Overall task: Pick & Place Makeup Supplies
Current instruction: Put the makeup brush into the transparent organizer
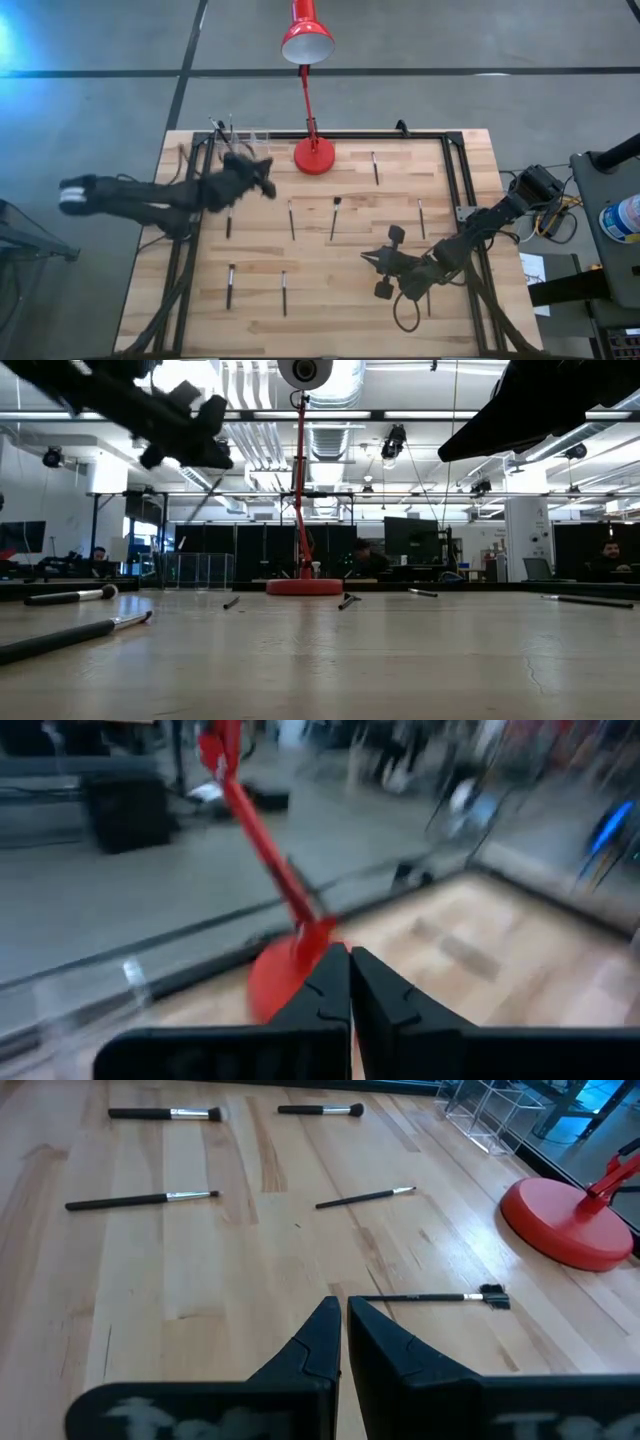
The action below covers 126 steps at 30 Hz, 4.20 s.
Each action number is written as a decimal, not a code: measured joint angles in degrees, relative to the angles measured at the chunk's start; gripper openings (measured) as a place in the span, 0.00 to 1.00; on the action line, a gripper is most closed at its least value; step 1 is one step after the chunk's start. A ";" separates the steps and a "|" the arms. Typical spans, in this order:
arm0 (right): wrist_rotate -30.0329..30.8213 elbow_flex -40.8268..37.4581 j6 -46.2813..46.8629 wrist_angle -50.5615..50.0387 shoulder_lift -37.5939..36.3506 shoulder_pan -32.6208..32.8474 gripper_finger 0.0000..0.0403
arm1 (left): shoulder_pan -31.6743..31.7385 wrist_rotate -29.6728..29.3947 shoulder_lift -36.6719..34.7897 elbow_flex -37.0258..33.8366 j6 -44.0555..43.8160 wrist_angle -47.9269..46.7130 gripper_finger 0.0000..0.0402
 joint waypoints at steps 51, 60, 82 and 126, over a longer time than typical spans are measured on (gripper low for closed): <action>1.38 -0.13 -0.71 -0.15 0.00 -0.04 0.04 | 42.09 -11.70 29.08 -4.08 18.74 45.20 0.04; 1.38 -0.13 -0.68 -0.13 0.00 -0.04 0.04 | 42.09 -7.60 19.59 -4.06 17.65 31.87 0.05; 1.38 -0.13 -0.68 -0.11 -0.01 -0.03 0.04 | 45.43 3.35 15.04 7.07 9.03 -4.08 0.00; 1.40 -2.50 0.21 3.38 -0.02 -0.04 0.04 | 18.91 20.85 -9.32 12.37 2.56 -43.38 0.09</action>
